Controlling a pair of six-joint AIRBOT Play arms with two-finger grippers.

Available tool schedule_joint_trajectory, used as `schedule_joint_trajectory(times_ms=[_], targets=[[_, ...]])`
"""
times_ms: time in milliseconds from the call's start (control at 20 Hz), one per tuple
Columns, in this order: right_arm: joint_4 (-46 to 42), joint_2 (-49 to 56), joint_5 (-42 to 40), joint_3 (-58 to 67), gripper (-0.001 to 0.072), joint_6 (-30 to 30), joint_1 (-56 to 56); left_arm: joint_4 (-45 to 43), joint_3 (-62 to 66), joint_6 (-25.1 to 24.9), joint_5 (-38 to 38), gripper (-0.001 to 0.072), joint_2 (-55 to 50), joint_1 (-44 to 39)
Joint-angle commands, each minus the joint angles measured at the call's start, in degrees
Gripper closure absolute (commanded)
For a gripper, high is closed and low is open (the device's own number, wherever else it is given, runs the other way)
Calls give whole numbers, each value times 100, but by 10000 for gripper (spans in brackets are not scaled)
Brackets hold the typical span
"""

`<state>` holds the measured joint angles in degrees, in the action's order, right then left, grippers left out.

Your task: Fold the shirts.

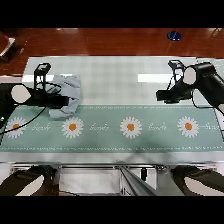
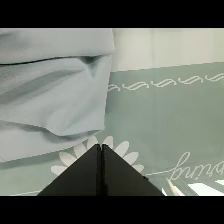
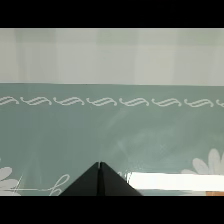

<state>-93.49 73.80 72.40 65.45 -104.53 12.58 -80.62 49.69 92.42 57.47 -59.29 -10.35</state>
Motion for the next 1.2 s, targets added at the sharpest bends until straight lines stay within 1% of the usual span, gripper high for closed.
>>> schedule_joint_trajectory(times_ms=[0, 750, 900, 1050, 1100, 1150], targets=[[0, 2, 0, 2, 688, -2, 2, -2, 4, -2, -2, 687, 0, -2], [0, 2, -33, 2, 688, -2, 2, 0, 4, -2, -2, 687, 0, -2], [-7, 2, -321, 2, 688, -2, 2, 0, 4, -2, -365, 687, 0, -2], [-4, 2, -498, 0, 686, -2, 2, 0, 4, -4, -1058, 685, 0, -2], [-9, 2, -516, 0, 617, -4, 2, -2, 4, -4, -1259, 606, 0, 0], [-13, 2, -505, 0, 348, 7, 2, -4, 4, -31, -1537, 309, 0, 2]])
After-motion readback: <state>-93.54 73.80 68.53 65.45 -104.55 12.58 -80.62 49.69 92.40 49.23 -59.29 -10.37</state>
